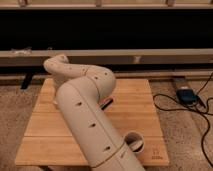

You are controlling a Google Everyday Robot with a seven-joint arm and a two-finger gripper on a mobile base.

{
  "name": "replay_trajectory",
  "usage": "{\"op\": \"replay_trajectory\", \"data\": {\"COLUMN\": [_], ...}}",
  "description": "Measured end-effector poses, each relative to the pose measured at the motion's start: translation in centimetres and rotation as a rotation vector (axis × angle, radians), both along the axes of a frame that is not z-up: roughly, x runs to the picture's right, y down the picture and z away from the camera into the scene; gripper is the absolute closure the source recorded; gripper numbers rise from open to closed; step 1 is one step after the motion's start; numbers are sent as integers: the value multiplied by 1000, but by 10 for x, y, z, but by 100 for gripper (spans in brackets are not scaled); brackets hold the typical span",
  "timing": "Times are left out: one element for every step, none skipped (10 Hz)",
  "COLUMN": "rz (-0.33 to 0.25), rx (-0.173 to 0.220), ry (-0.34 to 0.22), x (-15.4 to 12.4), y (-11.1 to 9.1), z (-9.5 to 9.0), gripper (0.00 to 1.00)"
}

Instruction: Place the bottle in the ceramic bowl

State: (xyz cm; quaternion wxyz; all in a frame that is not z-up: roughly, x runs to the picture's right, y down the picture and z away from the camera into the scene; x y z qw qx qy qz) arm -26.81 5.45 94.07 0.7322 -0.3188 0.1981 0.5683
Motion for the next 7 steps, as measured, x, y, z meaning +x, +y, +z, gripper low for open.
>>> {"op": "replay_trajectory", "data": {"rz": [2, 2, -4, -13, -16, -22, -26], "rx": [20, 38, 43, 52, 55, 64, 78], "ry": [-1, -1, 0, 0, -4, -10, -17], "x": [1, 2, 2, 0, -1, -1, -1], "y": [1, 5, 8, 10, 12, 12, 11], "z": [1, 2, 3, 3, 1, -1, -3], "gripper": [22, 33, 41, 52, 61, 73, 83]}}
